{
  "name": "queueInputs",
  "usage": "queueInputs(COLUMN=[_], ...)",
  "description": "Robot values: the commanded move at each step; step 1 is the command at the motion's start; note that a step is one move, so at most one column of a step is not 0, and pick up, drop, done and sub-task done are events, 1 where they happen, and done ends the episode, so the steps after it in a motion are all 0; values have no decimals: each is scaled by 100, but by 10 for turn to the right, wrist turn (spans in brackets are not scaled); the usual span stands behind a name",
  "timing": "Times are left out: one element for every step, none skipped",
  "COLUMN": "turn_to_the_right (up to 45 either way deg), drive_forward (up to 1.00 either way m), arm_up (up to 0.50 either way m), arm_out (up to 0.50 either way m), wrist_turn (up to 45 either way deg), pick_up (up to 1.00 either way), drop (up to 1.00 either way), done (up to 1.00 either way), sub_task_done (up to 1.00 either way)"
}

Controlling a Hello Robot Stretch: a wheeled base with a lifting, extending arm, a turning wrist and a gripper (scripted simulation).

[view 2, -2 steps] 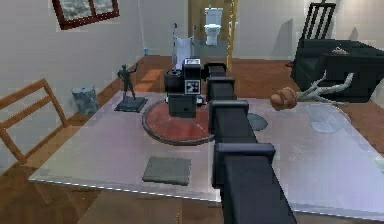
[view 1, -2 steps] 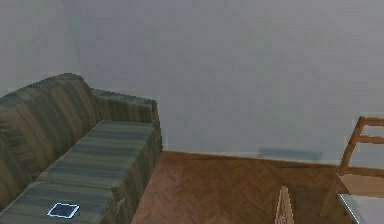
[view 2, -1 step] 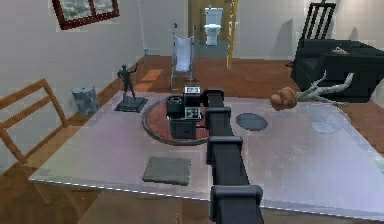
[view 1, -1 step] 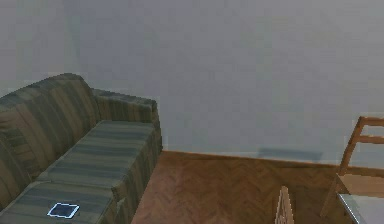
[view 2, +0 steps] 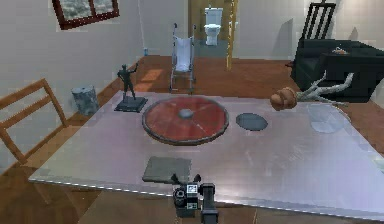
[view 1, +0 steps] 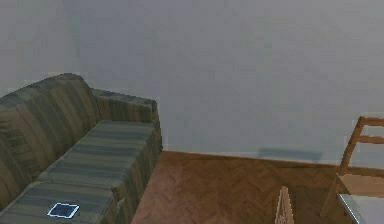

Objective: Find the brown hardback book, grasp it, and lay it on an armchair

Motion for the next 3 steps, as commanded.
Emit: queueInputs(turn_to_the_right=[0,0,0], drive_forward=[0,0,0], arm_up=[0,10,28], arm_out=[0,0,0], wrist_turn=[0,0,0], pick_up=[100,0,0], drop=[0,0,0], done=[0,0,0], sub_task_done=[0,0,0])
